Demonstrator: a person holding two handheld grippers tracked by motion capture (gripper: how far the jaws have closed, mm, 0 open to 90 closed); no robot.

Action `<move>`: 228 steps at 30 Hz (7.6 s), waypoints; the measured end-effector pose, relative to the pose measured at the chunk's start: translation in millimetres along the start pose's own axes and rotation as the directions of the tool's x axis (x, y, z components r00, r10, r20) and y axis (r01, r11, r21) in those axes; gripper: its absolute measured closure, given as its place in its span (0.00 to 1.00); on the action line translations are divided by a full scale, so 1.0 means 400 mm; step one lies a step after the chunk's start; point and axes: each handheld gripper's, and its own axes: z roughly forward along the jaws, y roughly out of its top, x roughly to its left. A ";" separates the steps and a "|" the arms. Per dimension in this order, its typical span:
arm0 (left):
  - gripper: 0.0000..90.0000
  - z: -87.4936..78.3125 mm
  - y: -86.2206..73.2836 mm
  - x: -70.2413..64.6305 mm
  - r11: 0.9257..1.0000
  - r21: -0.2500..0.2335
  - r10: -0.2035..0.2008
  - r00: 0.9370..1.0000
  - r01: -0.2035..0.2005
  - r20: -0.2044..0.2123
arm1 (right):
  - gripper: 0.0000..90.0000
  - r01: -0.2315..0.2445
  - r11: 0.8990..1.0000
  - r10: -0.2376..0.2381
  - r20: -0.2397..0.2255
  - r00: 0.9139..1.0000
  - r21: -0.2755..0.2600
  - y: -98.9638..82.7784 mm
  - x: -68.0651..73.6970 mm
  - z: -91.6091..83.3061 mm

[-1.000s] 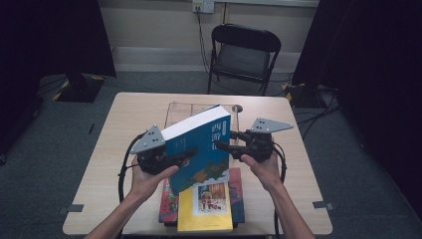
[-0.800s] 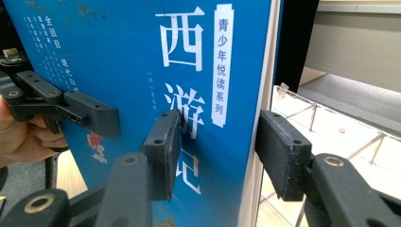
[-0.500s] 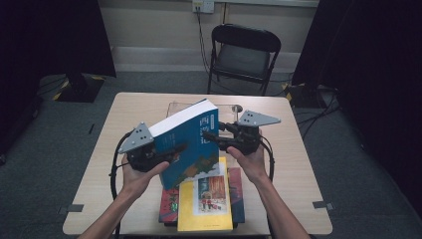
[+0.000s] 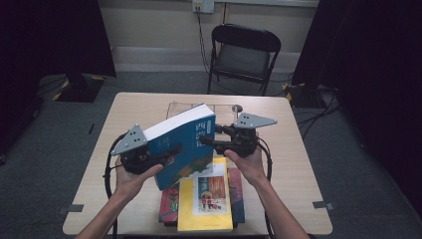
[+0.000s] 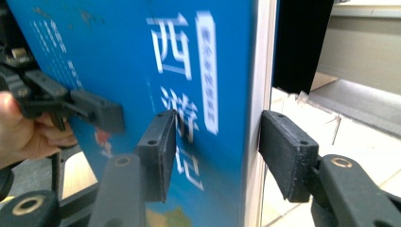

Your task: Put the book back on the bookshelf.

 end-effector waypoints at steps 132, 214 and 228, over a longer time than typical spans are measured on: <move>0.69 0.112 0.103 0.150 0.963 0.023 -0.225 0.844 0.270 -0.487 | 0.16 -0.251 0.885 0.013 0.518 0.855 0.392 -0.467 -0.205 -0.221; 0.57 0.070 -0.003 0.197 0.968 -0.042 -0.246 0.911 0.246 -0.330 | 0.16 -0.247 0.885 0.011 0.511 0.859 0.396 -0.467 -0.203 -0.222; 0.53 0.060 0.066 0.216 0.956 0.108 -0.222 0.913 0.273 -0.342 | 0.16 -0.247 0.885 0.011 0.511 0.859 0.396 -0.467 -0.203 -0.222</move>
